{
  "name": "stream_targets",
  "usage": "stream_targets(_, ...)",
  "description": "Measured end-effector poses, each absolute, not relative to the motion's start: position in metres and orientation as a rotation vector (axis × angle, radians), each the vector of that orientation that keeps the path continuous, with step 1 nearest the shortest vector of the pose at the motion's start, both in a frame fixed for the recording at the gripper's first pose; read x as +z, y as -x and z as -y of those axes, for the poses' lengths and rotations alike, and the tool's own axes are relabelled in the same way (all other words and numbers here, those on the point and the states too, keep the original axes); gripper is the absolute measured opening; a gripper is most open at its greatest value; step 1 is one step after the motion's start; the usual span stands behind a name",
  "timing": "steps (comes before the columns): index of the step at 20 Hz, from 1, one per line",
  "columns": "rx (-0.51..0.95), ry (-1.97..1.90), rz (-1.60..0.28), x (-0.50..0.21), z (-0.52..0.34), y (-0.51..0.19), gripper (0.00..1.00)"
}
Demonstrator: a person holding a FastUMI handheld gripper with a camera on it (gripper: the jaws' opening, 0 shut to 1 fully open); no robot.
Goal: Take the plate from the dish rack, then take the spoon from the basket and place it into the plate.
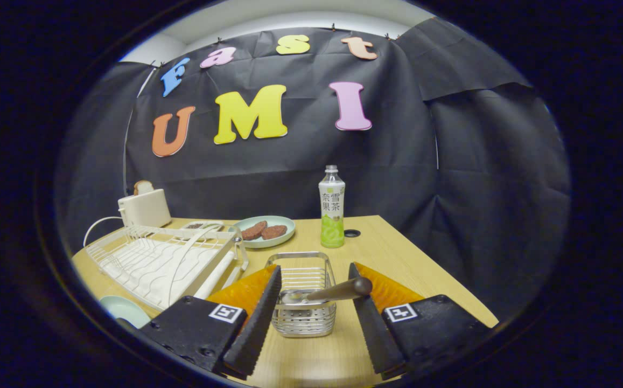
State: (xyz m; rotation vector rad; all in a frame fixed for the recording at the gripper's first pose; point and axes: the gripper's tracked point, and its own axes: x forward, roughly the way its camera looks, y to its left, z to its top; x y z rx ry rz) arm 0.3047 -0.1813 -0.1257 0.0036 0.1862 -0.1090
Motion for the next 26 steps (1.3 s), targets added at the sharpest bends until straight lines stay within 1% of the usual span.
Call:
stream_targets(3, -0.126, 0.002, -0.173, -0.124, 0.185, -0.308, 0.41)
stream_targets(4, -0.092, -0.007, -0.175, -0.124, 0.176, -0.309, 0.33)
stream_targets(5, -0.090, -0.002, -0.174, -0.122, 0.173, -0.306, 0.30)
stream_targets(6, -0.109, 0.017, -0.165, -0.119, 0.176, -0.306, 0.21)
stream_targets(8, -0.083, 0.030, -0.164, -0.111, 0.166, -0.307, 0.18)
stream_targets(10, -0.066, 0.028, -0.162, -0.101, 0.156, -0.309, 0.17)
stream_targets(15, -0.094, 0.049, -0.091, -0.053, 0.143, -0.306, 0.17)
stream_targets(19, -0.114, 0.087, -0.018, -0.012, 0.135, -0.292, 0.16)
stream_targets(22, -0.093, 0.073, 0.010, 0.012, 0.116, -0.270, 0.16)
stream_targets(26, -0.067, 0.051, 0.000, 0.014, 0.086, -0.247, 0.16)
